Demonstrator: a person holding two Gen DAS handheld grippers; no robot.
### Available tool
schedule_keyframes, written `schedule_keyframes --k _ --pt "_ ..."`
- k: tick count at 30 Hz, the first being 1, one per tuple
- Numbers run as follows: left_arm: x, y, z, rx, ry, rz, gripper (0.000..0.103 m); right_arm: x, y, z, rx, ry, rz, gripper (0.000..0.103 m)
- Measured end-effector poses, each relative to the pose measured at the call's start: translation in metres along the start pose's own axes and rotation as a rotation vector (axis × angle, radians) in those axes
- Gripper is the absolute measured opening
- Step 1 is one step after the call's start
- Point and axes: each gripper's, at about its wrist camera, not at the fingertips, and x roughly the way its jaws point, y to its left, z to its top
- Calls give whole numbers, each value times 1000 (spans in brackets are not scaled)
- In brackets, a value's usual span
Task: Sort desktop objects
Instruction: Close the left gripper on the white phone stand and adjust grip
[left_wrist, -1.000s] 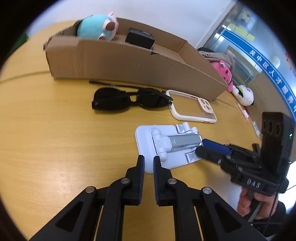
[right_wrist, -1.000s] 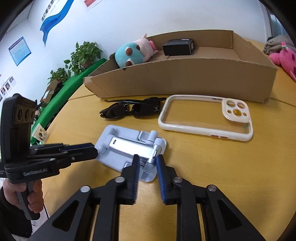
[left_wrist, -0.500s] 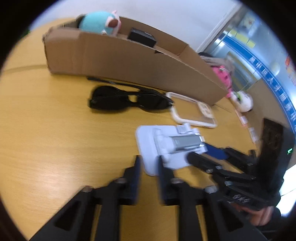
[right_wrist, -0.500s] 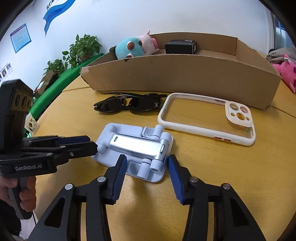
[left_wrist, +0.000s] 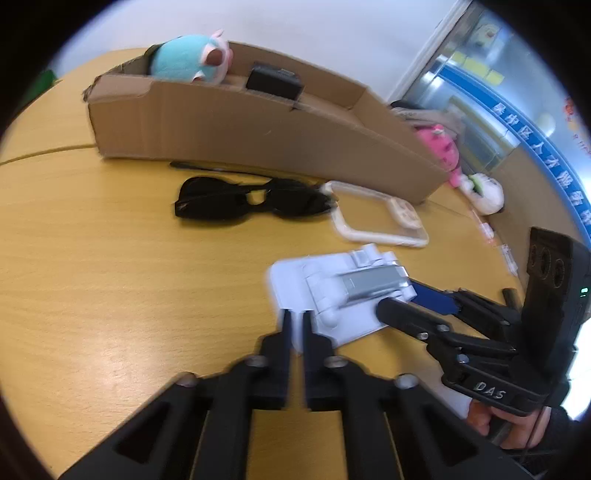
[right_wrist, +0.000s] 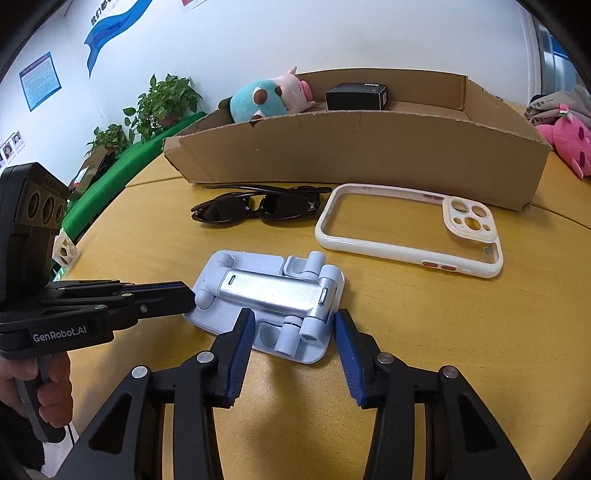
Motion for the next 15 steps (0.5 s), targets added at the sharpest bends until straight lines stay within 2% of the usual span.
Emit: schedule_keyframes --k 1,2,3,4,6,10,12,13,14,15 --pt "-4 -4 2 8 -13 -17 0 -3 2 2 -5 -8 1 38" --pt "-6 -9 4 20 -18 -40 0 -5 4 5 -15 -17 7 12" --pt "-7 -16 6 42 -24 -49 0 -8 8 9 -24 -23 39 7" --pt "-8 -24 8 68 -27 -47 0 -8 16 13 -50 -20 34 1" --pt "-4 -29 10 86 -22 -31 0 -2 28 15 -100 -8 14 1" --pt "-15 -7 10 14 -48 -9 0 4 15 10 -24 8 26 2" --pt "-23 9 10 -23 -67 8 4 1 1 9 23 6 11 7" --pt "-27 15 11 -33 -73 18 10 -1 -4 9 39 1 -1 22" --pt "-29 19 11 -39 -76 34 16 -4 -9 9 54 -10 -12 48" --pt "-29 23 12 -38 -71 58 33 -7 -14 9 72 -24 -15 61"
